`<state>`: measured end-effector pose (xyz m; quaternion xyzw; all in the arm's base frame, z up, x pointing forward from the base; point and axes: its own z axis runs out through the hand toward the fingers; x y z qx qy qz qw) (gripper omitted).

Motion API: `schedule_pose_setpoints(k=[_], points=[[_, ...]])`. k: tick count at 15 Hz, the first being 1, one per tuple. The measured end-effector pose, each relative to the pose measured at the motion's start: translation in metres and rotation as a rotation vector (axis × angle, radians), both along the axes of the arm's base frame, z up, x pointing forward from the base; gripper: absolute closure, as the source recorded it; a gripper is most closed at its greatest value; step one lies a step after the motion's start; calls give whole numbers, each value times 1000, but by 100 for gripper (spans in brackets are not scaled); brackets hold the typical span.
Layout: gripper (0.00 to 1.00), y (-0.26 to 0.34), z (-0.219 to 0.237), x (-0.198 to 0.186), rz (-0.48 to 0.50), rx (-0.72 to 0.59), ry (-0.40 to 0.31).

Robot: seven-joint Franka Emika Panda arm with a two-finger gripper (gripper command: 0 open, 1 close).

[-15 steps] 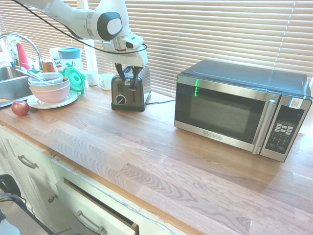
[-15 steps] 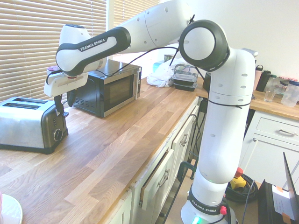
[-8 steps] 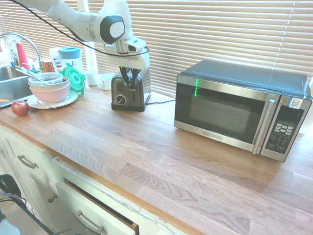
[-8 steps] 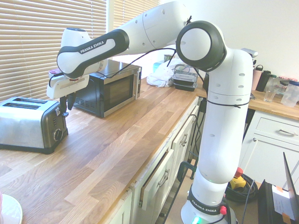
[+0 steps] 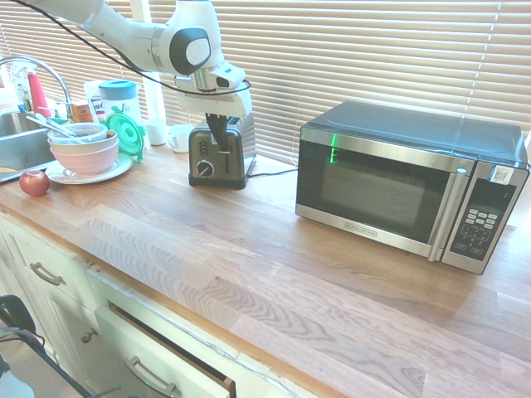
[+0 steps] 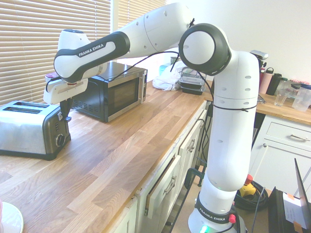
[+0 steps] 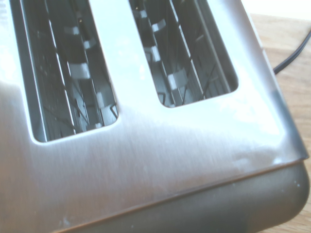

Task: Press the toaster

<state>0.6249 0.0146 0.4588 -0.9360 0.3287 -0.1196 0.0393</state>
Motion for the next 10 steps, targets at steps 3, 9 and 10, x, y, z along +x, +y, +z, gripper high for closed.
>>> schedule_pose_setpoints(k=[3,9,10], points=[[100,-4,1,8,-1,-3,23],[100,-17,-10,23,-7,-3,46],[100,-19,-12,24,-7,1,48]])
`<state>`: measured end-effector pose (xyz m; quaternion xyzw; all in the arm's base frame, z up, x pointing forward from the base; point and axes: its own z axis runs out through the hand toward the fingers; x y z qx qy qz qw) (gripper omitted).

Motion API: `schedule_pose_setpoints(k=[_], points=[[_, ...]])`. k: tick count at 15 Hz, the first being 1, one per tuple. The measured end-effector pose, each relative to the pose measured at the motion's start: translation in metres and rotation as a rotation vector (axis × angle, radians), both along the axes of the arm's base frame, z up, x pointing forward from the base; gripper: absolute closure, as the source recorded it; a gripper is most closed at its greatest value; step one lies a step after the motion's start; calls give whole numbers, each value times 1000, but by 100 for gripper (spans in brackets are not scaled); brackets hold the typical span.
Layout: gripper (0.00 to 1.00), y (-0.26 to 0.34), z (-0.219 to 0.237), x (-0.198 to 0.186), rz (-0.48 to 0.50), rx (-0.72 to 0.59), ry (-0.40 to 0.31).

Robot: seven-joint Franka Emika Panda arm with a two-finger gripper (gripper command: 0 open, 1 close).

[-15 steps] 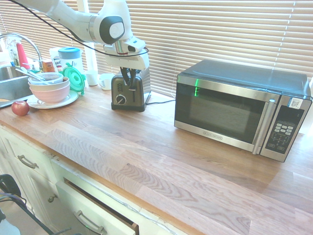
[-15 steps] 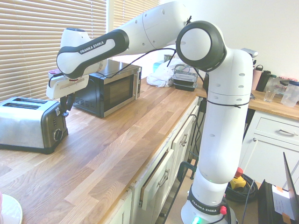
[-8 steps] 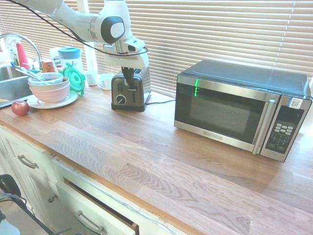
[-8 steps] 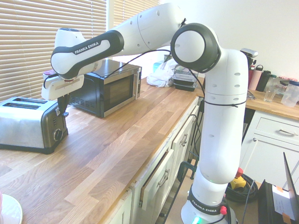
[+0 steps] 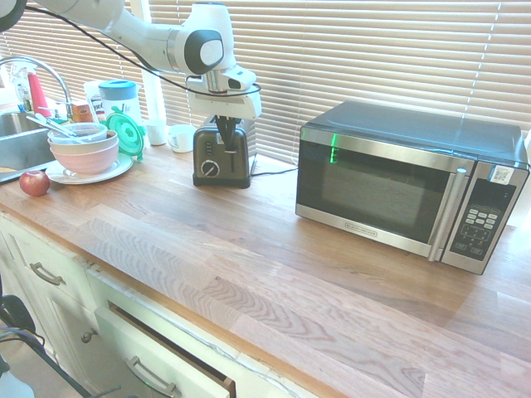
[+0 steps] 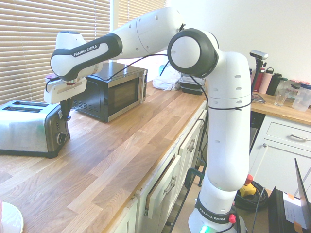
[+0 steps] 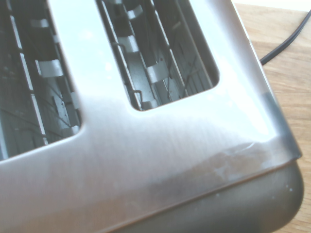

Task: Press the toaster

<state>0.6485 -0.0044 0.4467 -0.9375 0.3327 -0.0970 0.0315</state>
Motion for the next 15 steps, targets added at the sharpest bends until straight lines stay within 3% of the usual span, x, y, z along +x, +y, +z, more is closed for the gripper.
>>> schedule_pose_setpoints(k=[15], points=[[100,-12,-36,9,5,30,29]])
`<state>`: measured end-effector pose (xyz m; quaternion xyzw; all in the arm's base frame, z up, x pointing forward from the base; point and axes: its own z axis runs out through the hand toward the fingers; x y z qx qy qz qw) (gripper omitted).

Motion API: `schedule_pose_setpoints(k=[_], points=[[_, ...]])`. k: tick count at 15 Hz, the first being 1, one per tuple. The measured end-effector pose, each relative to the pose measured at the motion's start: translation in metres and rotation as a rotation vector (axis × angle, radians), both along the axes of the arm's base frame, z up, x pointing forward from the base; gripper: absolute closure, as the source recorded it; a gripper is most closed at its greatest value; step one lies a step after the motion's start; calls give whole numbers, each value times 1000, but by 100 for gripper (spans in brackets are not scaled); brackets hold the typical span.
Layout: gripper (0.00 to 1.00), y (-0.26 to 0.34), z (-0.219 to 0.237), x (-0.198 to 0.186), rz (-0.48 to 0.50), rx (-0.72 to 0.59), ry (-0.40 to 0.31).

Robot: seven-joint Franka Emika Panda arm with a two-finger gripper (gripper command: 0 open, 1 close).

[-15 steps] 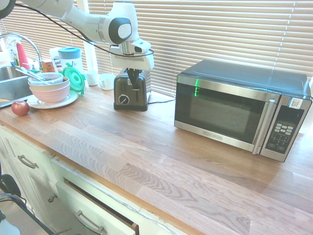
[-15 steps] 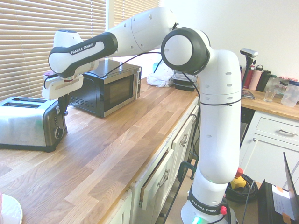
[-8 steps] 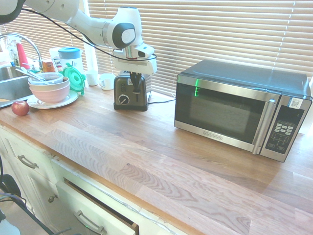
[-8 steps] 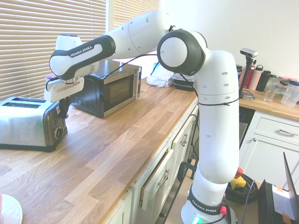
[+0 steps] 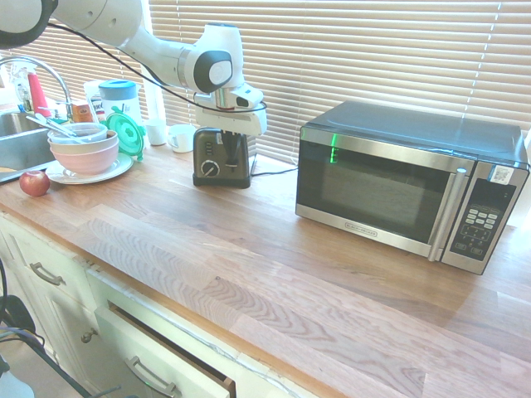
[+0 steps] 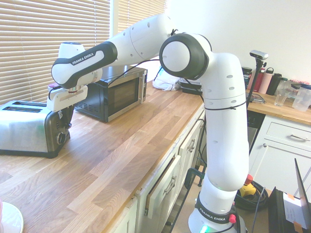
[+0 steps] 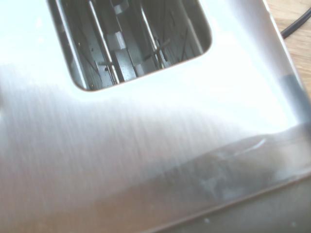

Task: Press the toaster

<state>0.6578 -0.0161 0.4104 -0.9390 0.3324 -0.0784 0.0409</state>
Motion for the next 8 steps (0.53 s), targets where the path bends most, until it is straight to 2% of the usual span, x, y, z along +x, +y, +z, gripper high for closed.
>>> schedule_pose_setpoints(k=[8], points=[[100,-2,-1,-1,2,10,-11]])
